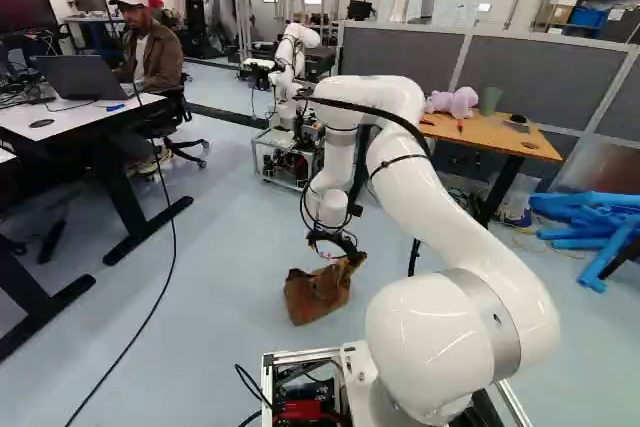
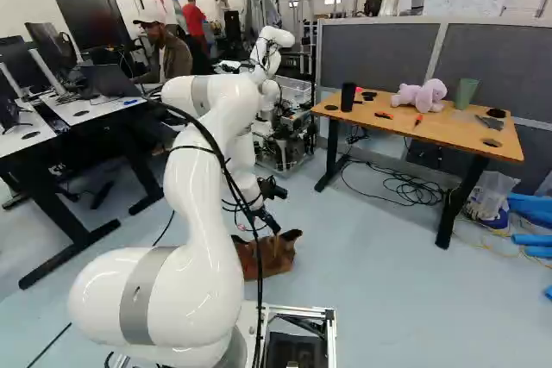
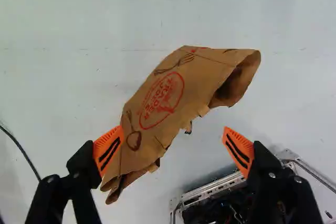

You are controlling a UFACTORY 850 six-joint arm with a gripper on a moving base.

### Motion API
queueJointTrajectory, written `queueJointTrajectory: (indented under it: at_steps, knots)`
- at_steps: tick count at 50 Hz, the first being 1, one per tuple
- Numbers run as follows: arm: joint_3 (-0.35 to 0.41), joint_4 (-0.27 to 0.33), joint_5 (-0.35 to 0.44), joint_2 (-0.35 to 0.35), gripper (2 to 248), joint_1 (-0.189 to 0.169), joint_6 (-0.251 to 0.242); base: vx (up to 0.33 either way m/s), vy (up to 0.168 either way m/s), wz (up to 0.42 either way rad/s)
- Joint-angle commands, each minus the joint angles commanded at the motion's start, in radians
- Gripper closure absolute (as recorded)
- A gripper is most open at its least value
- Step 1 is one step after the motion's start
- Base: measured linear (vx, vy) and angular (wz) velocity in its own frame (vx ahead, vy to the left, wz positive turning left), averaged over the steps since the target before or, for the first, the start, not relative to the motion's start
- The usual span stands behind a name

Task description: Pick up the bag on the ground and place it on the table

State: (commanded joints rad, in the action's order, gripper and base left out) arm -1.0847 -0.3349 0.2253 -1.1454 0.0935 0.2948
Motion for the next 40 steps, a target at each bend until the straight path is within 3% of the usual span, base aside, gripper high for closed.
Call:
queueJointTrajectory:
  at_steps: [40]
  knots:
    - [-0.126,0.000,-0.078,-0.155,3,0.000,0.400,0.000,0.000,0.000]
